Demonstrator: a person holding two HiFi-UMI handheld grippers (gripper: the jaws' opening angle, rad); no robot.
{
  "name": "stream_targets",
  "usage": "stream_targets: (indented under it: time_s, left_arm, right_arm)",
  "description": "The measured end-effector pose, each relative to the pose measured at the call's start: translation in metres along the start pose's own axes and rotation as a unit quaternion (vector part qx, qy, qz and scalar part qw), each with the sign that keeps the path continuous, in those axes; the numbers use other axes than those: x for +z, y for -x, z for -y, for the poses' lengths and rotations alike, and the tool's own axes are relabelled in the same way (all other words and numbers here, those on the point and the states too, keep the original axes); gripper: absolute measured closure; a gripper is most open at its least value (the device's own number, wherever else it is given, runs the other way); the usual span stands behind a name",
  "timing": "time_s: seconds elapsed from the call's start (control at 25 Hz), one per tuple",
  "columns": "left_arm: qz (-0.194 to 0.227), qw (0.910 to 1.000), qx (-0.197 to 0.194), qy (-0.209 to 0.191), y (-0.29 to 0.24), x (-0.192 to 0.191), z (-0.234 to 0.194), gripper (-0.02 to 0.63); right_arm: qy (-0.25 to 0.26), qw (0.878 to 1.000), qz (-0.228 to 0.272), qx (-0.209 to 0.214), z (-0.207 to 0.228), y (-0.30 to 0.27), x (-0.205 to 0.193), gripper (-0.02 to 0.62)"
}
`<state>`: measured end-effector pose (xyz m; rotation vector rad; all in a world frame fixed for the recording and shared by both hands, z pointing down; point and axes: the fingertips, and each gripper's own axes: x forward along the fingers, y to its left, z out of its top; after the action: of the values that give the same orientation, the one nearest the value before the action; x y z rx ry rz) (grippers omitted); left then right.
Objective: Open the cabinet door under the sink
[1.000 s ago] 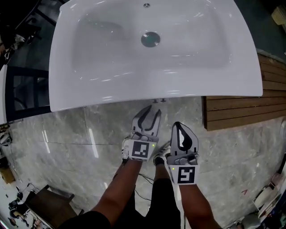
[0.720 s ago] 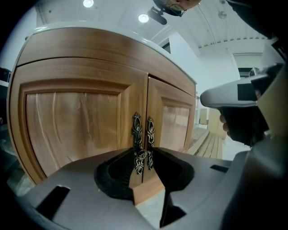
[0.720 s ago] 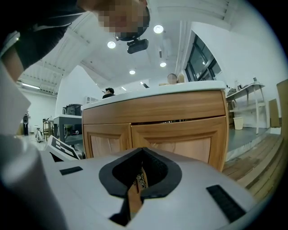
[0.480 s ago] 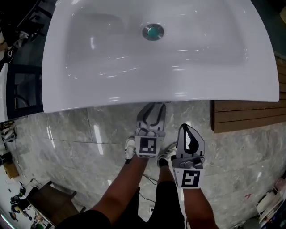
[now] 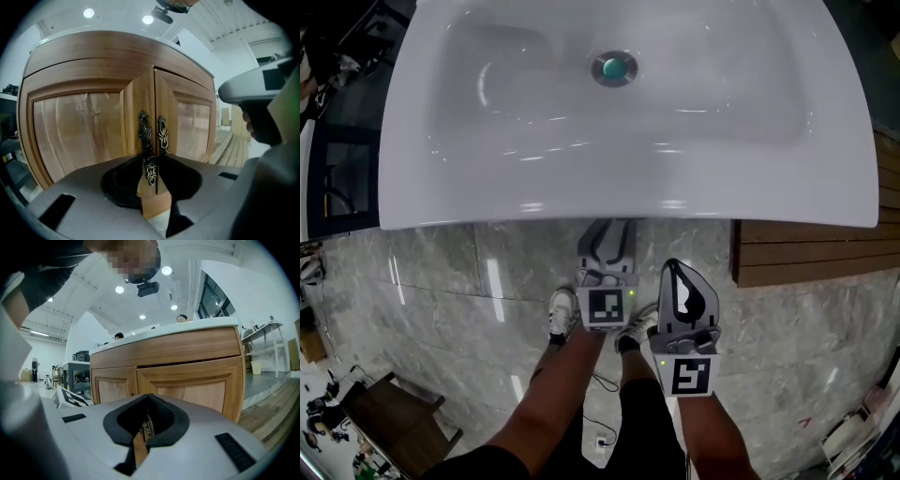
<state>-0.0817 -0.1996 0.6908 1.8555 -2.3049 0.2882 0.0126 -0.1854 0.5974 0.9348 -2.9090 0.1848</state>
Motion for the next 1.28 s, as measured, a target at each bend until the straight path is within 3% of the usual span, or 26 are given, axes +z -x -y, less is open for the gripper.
stream_targets:
  time_s: [0.16, 0.28, 0.4, 0.76, 1.28]
  left_arm:
    - [-0.002, 0.9998, 0.019, -0.007, -0.003, -0.004, 0.000, 0.490]
    - [-0.003, 0.9994, 0.031, 0.015, 0.000, -0.008, -0.003, 0.492]
    - [-0.034, 0.9991, 0.018, 0.021, 0.004, -0.015, -0.002, 0.492]
    - [-0.049, 0.9986, -0.013, 0.018, 0.005, -0.016, 0.002, 0.495]
    - [-0.045, 0.9980, -0.024, 0.039, 0.017, -0.016, 0.008, 0.511]
  right_arm:
    - [0.008, 1.000, 0.016, 0.006, 0.008, -0.006, 0.004, 0.572]
    - [0.011, 1.000, 0.017, 0.002, 0.011, -0.002, 0.008, 0.572]
    - [0.028, 0.999, 0.016, -0.001, 0.016, 0.003, 0.020, 0.571]
    - [0.046, 0.996, 0.072, -0.008, -0.003, 0.021, 0.049, 0.571]
    - [0.046, 0.998, 0.045, -0.029, -0.023, 0.058, 0.029, 0.571]
